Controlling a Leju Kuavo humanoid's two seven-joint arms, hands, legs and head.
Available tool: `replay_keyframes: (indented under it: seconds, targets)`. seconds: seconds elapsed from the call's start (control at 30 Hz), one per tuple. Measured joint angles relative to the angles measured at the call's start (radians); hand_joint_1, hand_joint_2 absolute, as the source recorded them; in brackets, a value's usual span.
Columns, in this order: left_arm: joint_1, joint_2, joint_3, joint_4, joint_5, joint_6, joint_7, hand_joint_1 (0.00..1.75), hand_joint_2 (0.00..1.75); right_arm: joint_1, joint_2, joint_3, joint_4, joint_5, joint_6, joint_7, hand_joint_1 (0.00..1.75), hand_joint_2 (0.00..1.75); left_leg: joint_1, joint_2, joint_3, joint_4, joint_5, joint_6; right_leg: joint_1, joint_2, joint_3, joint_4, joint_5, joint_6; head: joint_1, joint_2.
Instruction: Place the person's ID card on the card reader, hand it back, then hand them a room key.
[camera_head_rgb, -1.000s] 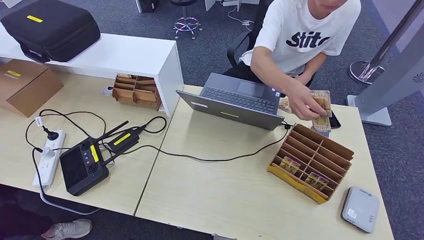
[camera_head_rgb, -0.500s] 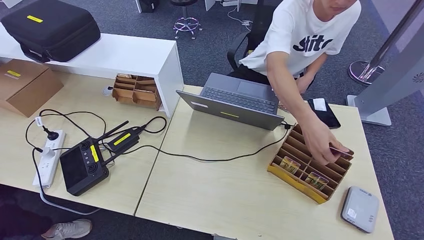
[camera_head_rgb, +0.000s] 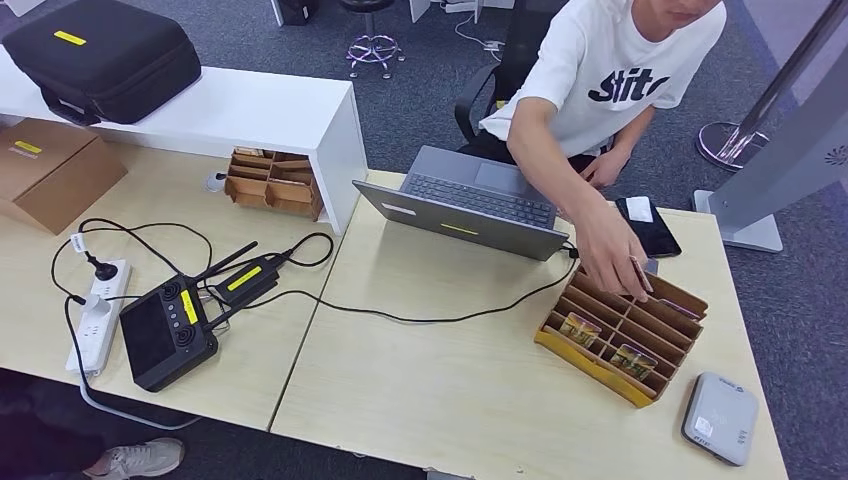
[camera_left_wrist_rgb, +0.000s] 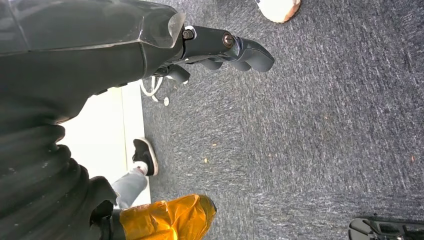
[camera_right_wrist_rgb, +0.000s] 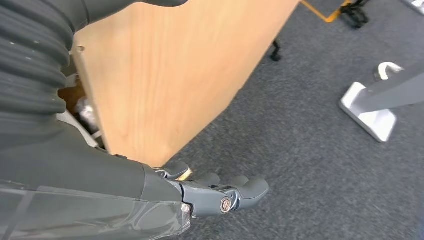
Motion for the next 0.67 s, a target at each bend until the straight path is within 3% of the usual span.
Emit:
replay_keyframes:
  seconds: [0.67]
  targets:
    - [0.001,0.0,0.004,0.0,-0.021,-0.001,-0.003,0.0,1.75,0.079,0.057,0.051,0.029,0.063,-0.011,0.041,0.0,1.75,0.0,0.001,0.0,0.0,0.0,-0.001,0.0,0.0,0.0,0.0,0.0,0.0,0.0,0.0]
